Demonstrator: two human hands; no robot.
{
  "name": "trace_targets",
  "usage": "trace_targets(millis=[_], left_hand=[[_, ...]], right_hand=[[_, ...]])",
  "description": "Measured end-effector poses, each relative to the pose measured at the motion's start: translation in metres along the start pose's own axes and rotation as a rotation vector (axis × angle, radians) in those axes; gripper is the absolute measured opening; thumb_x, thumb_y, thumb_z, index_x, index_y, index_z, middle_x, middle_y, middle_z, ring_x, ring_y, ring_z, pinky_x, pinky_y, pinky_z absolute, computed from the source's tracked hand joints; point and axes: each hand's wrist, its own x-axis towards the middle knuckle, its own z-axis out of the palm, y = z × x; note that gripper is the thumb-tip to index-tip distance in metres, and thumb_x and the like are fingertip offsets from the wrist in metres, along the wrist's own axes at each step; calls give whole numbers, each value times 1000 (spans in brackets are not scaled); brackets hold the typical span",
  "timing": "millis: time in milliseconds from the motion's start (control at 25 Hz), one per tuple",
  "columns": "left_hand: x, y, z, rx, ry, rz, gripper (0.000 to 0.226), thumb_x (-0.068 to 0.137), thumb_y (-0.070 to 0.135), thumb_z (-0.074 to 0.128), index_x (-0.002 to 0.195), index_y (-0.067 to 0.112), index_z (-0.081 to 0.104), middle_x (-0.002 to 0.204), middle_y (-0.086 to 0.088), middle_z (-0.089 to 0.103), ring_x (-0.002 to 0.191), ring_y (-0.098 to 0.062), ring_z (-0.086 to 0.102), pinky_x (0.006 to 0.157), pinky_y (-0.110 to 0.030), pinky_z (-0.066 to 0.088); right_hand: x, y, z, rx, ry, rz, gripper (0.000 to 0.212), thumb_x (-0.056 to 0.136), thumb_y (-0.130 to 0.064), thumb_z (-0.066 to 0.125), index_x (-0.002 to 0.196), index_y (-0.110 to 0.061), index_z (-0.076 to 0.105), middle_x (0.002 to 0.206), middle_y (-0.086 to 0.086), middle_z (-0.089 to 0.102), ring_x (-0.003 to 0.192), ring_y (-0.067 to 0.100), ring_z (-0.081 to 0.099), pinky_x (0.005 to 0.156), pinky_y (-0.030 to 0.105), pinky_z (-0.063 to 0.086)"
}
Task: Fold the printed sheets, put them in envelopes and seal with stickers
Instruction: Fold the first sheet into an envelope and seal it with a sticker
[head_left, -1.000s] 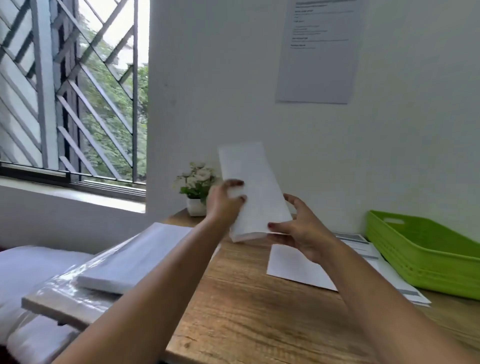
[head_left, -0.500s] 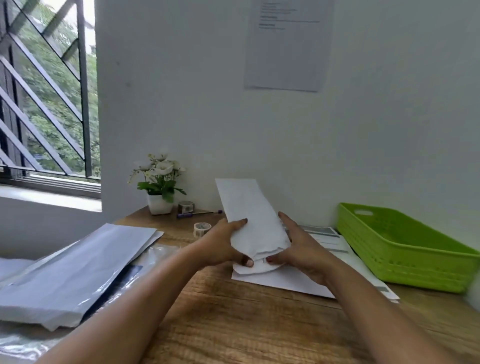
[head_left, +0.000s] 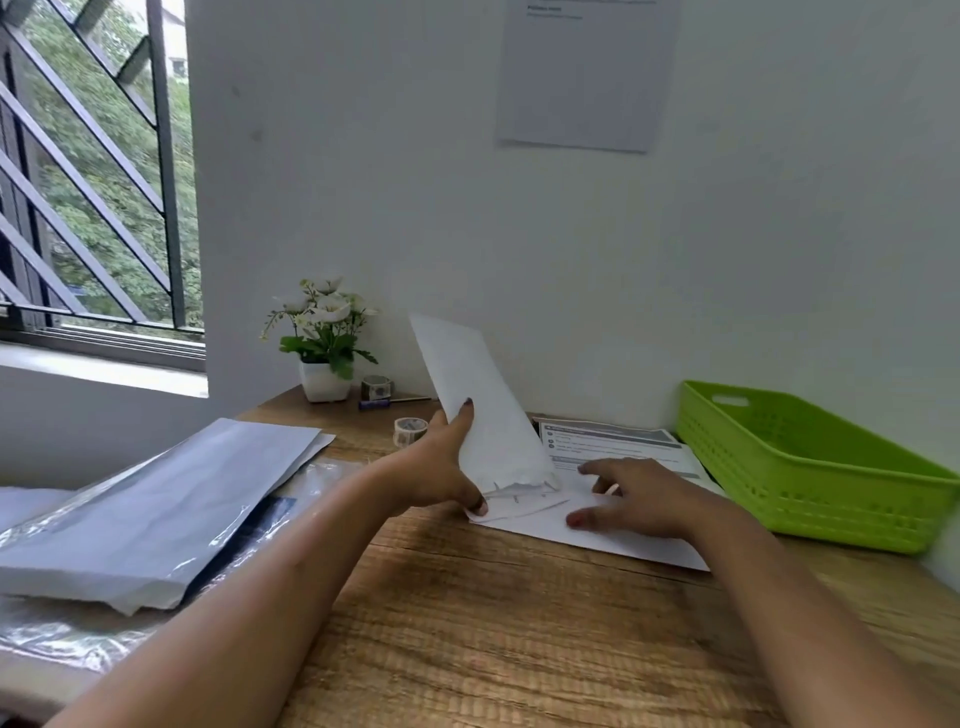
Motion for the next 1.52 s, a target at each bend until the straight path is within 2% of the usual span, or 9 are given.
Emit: trace_targets(millis=[120,320,520,720,1000,1160,1320,1440,1520], left_hand=[[0,-3,-1,-24,13,-23,111,71,1,75,151,23,1,147,-2,20,129,-27,32,112,-38,30],[1,-5,0,-141,46,-21,76,75,4,73,140,29,42,124,-1,47,111,-20,49,101,-31,42],[5,-10,-3,-178,68,-59,87,65,4,81,136,35,44,130,-1,44,117,-23,47,105,-39,42],[5,-10,-5,-317,110,-43,71,75,-2,72,129,39,50,121,-4,47,108,-25,52,91,-35,53],[3,-6,1,-337,223,17,29,90,14,61,116,24,61,73,0,53,65,-13,55,66,-27,55],[2,-5,1,-146,389,40,27,94,32,53,120,26,59,85,-2,65,66,-16,62,68,-34,55],[9,-14,1,255,402,17,39,94,51,40,123,33,58,97,-5,67,90,-24,61,75,-34,51],[7,-14,3,428,365,-26,40,94,54,34,118,36,60,101,-2,66,93,-21,58,76,-35,52],[4,-8,7,656,415,-8,40,95,52,33,112,31,64,101,0,66,93,-20,58,68,-31,48]], right_hand=[[-2,-4,2,-17,-15,-4,63,73,-57,70,126,-28,54,120,-2,56,100,10,50,83,24,39],[2,-2,3,45,33,18,46,76,-46,73,113,-22,59,106,-7,52,100,11,50,81,24,39],[4,-4,-1,145,128,49,20,86,-33,64,98,-17,62,94,-1,60,92,18,55,61,23,37],[6,2,-2,447,309,166,41,95,-29,51,133,-14,50,131,9,56,116,29,53,90,33,41],[10,6,-8,814,346,213,32,92,-14,57,123,-4,54,117,13,62,103,31,61,90,39,49],[2,7,-25,1154,453,162,48,87,0,62,125,-22,41,107,14,60,81,25,62,70,35,54],[-13,-14,-36,967,210,-39,31,89,-3,57,116,-17,64,101,3,62,67,9,57,45,11,45],[-17,-16,-40,777,54,-129,25,92,-10,54,110,-14,70,101,1,69,64,7,60,49,7,41],[-20,-11,-37,735,-99,-154,23,94,-13,53,109,-15,70,85,-2,71,60,12,65,53,12,44]])
